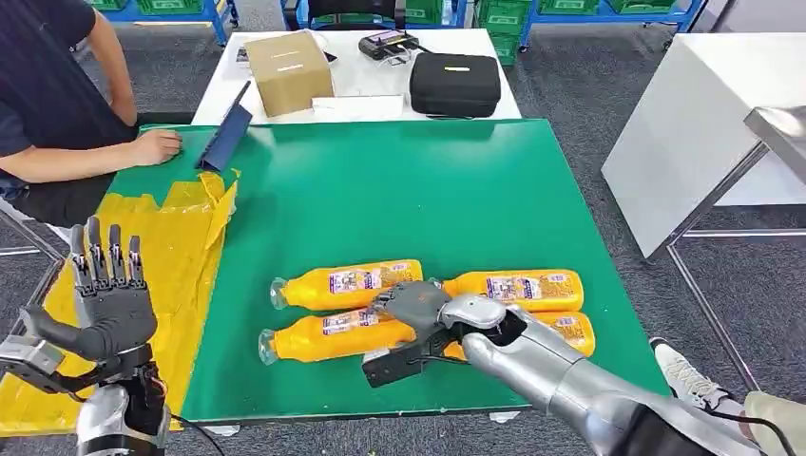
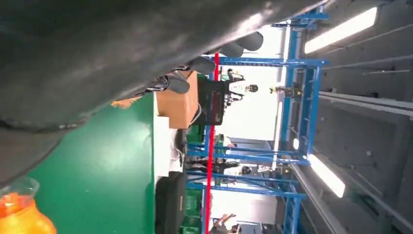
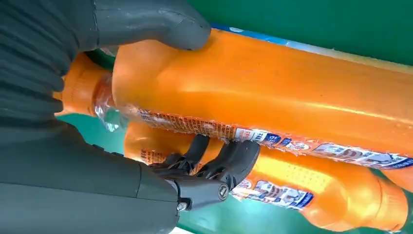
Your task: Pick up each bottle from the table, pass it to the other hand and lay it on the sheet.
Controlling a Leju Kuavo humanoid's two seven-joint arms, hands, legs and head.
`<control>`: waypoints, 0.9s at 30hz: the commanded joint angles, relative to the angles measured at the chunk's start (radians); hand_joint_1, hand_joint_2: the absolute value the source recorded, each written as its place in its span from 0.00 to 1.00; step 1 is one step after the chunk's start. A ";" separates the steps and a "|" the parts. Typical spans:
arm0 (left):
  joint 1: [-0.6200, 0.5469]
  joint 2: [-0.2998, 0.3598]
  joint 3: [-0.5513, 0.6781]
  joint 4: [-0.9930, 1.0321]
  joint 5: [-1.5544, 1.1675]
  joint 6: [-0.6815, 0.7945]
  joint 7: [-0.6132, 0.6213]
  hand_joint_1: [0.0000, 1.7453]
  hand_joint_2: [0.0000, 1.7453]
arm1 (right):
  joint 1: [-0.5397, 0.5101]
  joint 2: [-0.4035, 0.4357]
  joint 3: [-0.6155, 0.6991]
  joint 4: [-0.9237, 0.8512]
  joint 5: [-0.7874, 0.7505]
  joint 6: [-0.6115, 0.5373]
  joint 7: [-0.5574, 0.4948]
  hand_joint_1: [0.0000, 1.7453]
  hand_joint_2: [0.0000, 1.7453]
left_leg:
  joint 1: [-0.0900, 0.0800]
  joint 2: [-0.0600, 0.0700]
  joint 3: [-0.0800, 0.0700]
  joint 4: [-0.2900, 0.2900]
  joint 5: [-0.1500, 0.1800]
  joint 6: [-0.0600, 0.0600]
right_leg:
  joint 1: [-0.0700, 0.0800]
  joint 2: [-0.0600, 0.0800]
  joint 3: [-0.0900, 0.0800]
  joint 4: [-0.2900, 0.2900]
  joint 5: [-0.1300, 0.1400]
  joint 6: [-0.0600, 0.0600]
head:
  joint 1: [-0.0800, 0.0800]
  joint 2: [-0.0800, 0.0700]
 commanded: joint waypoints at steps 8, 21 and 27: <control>-0.019 0.001 0.000 0.066 0.005 0.010 0.009 0.00 0.00 | 0.126 0.057 0.170 0.228 0.091 -0.053 0.067 0.00 1.00 | 0.002 -0.009 -0.008 -0.002 0.004 -0.001 | 0.002 -0.002 -0.003 -0.002 0.003 -0.001 | 0.003 0.000; -0.029 -0.003 0.008 0.079 0.005 0.003 0.015 0.00 0.00 | 0.135 0.078 0.169 0.279 0.134 -0.041 0.046 0.00 1.00 | 0.003 -0.007 -0.007 0.001 -0.001 -0.005 | 0.003 -0.002 -0.005 0.001 -0.001 -0.005 | 0.001 0.000; -0.031 0.001 0.005 0.087 0.005 0.004 0.015 0.00 0.00 | 0.131 0.068 0.141 0.271 0.106 -0.037 0.035 1.00 1.00 | 0.005 -0.007 -0.008 0.000 0.001 -0.006 | 0.005 -0.001 -0.007 0.000 0.002 -0.005 | 0.002 0.000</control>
